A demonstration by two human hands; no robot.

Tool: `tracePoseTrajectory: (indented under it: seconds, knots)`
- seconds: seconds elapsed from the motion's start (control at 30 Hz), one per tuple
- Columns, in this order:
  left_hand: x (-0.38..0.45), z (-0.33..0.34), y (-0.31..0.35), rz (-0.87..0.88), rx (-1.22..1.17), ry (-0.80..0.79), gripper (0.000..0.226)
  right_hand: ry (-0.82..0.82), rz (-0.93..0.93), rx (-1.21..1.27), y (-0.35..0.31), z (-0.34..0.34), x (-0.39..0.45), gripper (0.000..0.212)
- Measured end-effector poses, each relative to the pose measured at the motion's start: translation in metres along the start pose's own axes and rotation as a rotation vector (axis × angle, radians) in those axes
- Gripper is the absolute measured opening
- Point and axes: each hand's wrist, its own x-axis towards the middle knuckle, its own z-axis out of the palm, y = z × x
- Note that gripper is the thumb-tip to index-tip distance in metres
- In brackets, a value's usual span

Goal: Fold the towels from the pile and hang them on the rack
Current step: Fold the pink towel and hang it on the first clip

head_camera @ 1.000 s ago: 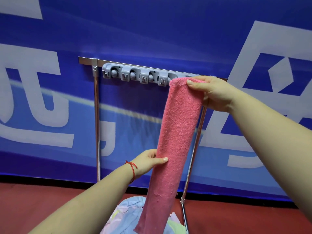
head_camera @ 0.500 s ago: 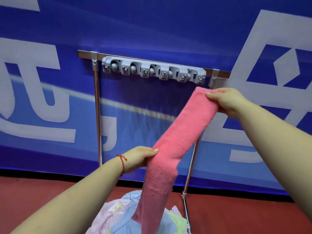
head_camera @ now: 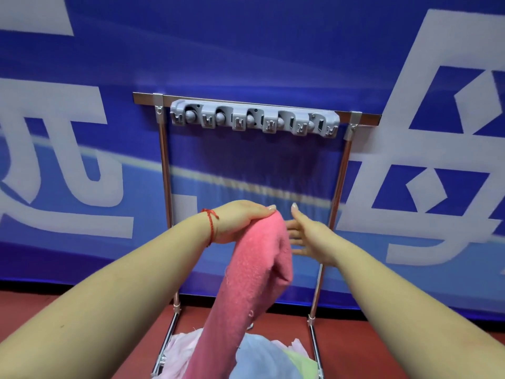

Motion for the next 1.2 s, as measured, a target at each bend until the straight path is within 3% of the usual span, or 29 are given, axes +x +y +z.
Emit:
tracePoseTrajectory:
  seconds: [0.07, 0.2, 0.37, 0.5, 0.63, 0.73, 0.83, 0.97, 1.1, 1.2]
  knots:
    - [-0.002, -0.004, 0.007, 0.011, 0.039, -0.033, 0.031, -0.155, -0.099, 0.198, -0.027, 0.016, -0.004, 0.079]
    - [-0.012, -0.019, 0.018, 0.021, 0.2, 0.063, 0.038, -0.262, -0.138, 0.191, -0.041, 0.038, -0.014, 0.087]
    - [-0.021, -0.038, 0.015, -0.044, 0.237, 0.035, 0.04, -0.325, -0.066, 0.28, -0.042, 0.046, -0.018, 0.065]
    - [-0.019, -0.038, 0.007, 0.036, 0.172, 0.083, 0.028, -0.393, -0.047, 0.207, -0.051, 0.045, -0.028, 0.037]
    - [-0.009, -0.031, -0.008, 0.223, 0.128, 0.431, 0.032, -0.334, -0.116, 0.269, -0.061, 0.044, -0.027, 0.017]
    - [-0.008, -0.016, -0.03, 0.434, -0.2, 0.716, 0.026, -0.227, -0.114, 0.356, -0.066, 0.037, -0.027, 0.017]
    - [-0.016, 0.001, -0.064, 0.594, -0.115, 0.78, 0.032, -0.155, -0.103, 0.439, -0.071, 0.028, -0.03, 0.018]
    - [-0.011, 0.017, -0.081, 0.497, 0.051, 0.748, 0.05, -0.152, -0.096, 0.463, -0.078, 0.02, -0.035, 0.022]
    - [0.004, 0.02, -0.056, 0.291, 0.207, 0.881, 0.028, -0.155, -0.128, 0.489, -0.086, 0.014, -0.038, 0.024]
    - [0.01, 0.012, -0.039, 0.265, 0.313, 0.918, 0.013, -0.133, -0.162, 0.511, -0.087, 0.003, -0.04, 0.023]
